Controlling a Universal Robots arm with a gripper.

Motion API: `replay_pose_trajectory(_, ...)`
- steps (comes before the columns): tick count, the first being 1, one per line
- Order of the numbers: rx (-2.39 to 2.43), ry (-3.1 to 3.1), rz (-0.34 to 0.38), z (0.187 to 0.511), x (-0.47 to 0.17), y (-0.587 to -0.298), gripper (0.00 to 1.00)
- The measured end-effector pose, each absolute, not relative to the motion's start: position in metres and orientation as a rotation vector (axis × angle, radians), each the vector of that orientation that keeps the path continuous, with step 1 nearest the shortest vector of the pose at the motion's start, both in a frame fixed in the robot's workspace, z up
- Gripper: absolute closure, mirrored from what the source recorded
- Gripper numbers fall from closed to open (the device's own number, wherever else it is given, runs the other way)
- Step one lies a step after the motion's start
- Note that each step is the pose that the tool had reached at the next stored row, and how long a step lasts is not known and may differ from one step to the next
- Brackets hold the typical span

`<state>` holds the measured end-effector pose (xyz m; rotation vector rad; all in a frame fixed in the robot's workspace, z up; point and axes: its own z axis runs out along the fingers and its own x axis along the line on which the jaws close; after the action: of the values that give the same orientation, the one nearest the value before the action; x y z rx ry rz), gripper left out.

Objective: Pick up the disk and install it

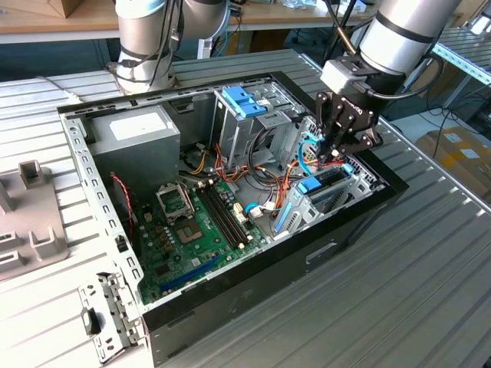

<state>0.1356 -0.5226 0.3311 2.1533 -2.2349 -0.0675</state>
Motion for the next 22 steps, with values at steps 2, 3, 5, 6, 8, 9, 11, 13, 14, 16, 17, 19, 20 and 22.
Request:
replay_pose_trajectory(2,2.153,-2.235,-0.067,0.331,0.136,-0.523,0.89)
replay_pose_trajectory(3,2.153,-2.235,-0.067,0.331,0.136,-0.523,0.89)
replay_pose_trajectory(5,2.153,-2.234,-0.066,0.331,0.136,-0.523,0.89)
replay_pose_trajectory(6,2.153,-2.234,-0.066,0.331,0.136,-0.523,0.89)
replay_pose_trajectory(8,2.152,-2.234,-0.065,0.331,0.136,-0.522,0.89)
replay_pose_trajectory(9,2.152,-2.234,-0.065,0.331,0.135,-0.519,0.89)
replay_pose_trajectory(11,2.152,-2.234,-0.065,0.331,0.133,-0.512,0.89)
replay_pose_trajectory(13,2.152,-2.234,-0.065,0.331,0.13,-0.502,0.89)
replay_pose_trajectory(14,2.152,-2.234,-0.066,0.331,0.129,-0.499,0.89)
replay_pose_trajectory(16,2.152,-2.234,-0.066,0.331,0.125,-0.495,0.89)
replay_pose_trajectory(17,2.152,-2.234,-0.065,0.331,0.124,-0.494,0.89)
replay_pose_trajectory(19,2.152,-2.234,-0.064,0.331,0.123,-0.493,0.89)
replay_pose_trajectory(20,2.152,-2.234,-0.064,0.331,0.122,-0.493,0.89)
replay_pose_trajectory(22,2.152,-2.234,-0.062,0.333,0.12,-0.493,0.89)
